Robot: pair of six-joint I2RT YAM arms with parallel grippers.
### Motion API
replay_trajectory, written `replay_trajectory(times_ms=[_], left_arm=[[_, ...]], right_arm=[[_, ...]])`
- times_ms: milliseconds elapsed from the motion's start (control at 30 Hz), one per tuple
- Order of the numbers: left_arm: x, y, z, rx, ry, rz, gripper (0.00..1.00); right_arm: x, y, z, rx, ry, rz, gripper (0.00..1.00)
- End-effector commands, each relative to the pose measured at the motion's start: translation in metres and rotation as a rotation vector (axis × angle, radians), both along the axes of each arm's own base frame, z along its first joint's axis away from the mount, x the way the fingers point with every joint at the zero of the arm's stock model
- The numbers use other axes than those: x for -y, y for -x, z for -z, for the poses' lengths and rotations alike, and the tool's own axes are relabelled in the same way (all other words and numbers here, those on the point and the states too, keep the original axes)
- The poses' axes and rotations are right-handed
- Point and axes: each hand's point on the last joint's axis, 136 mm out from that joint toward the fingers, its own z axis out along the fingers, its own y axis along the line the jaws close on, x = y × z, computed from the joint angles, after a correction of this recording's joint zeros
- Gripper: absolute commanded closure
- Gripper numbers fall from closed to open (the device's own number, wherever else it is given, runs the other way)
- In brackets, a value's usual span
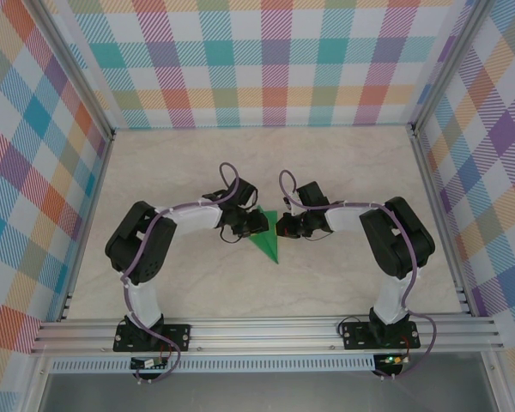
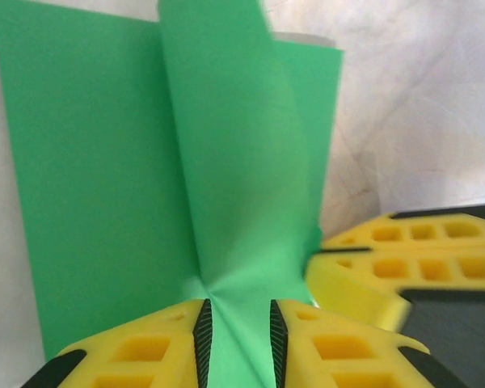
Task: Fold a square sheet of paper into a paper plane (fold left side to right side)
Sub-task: Fourth fold the wing at the center of the table.
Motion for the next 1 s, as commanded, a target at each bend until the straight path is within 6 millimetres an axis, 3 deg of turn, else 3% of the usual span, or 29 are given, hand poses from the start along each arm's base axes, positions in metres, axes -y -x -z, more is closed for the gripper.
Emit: replay_trajectory(times_ms=[0,100,533,967], left_arm=[[-0.001,0.001,-0.034,0.063,0.032,0.016,0.72],[0.003,0.000,-0.035,0.063,0.051,0.025,0.71],[0.024,-0.018,-0.002,0.002,0.055,0.039,0.73],[0.008,-0.005,0.034,-0.051,-0.021,0.016,0.74]], right_arm=[[0.014,0.023,0.032,-0.093,0.105,-0.018,0.96],[0.014,0.023,0.032,-0.093,0.104,-0.019,0.96],[0.012,0.024,0.033,-0.100,0.111,-0.029,0.96],[0.008,0.021,0.024,-0.079,0.092,-0.033,0.95]])
